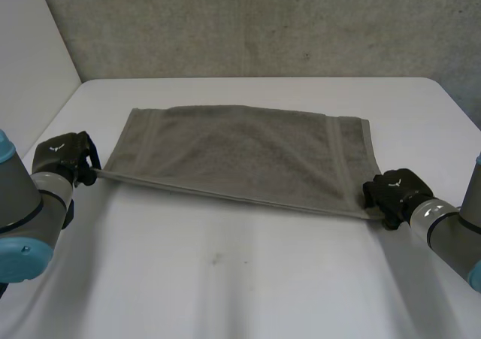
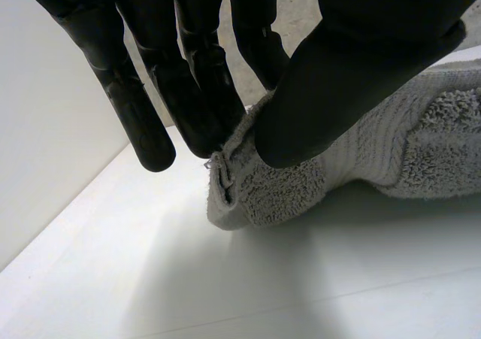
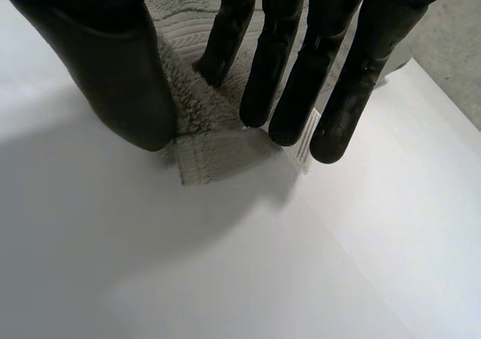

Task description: Fold the towel.

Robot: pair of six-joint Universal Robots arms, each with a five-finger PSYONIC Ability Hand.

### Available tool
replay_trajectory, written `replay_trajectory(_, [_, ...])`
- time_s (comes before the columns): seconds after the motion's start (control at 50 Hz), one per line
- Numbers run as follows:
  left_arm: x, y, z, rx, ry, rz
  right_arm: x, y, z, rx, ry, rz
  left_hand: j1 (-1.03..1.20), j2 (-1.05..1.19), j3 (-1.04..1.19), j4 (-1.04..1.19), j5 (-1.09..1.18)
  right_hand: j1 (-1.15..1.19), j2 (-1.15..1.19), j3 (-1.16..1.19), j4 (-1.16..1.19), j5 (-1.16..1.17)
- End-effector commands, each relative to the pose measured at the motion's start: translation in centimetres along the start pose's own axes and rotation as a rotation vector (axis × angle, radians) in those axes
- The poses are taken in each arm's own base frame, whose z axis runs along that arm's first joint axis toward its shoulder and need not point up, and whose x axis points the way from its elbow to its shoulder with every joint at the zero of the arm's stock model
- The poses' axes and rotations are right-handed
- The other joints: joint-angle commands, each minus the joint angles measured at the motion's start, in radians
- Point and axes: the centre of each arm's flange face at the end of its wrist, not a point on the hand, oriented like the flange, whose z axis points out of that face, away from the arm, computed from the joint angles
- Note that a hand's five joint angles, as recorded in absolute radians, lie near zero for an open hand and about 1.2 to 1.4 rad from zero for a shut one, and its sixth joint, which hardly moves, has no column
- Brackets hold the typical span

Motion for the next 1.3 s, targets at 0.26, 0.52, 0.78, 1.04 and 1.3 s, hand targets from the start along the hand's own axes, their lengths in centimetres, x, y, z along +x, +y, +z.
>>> replay_trajectory(0.26, [0.0, -0.3, -0.5, 0.003, 0.001, 0.001, 1.5, -2.5, -1.1, 0.111, 0.086, 0.005, 0.197, 0.178, 0.179, 0.178, 0.189, 0.403, 0.395, 0.398, 0.399, 0.403])
replay_trajectory(0.52, [-0.1, -1.5, -5.5, -0.030, 0.013, 0.029, 3.8, -4.6, -5.0, 0.088, 0.088, 0.015, 0.197, 0.178, 0.179, 0.178, 0.189, 0.403, 0.395, 0.398, 0.399, 0.403])
replay_trajectory(0.78, [-0.8, -1.0, -15.8, -0.175, 0.073, 0.316, 6.9, -4.7, -14.0, -0.120, -0.159, -0.100, 0.197, 0.178, 0.179, 0.178, 0.189, 0.403, 0.395, 0.398, 0.399, 0.403])
replay_trajectory(1.04, [-0.9, -2.2, -12.2, -0.133, 0.102, 0.294, 8.4, -3.3, -10.2, -0.132, -0.280, -0.021, 0.197, 0.178, 0.179, 0.178, 0.189, 0.403, 0.395, 0.398, 0.399, 0.403])
replay_trajectory(1.3, [2.3, -1.5, -1.0, -0.116, 0.158, 0.259, 9.2, -3.9, -1.1, -0.125, -0.131, -0.033, 0.197, 0.178, 0.179, 0.178, 0.189, 0.403, 0.395, 0.398, 0.399, 0.403])
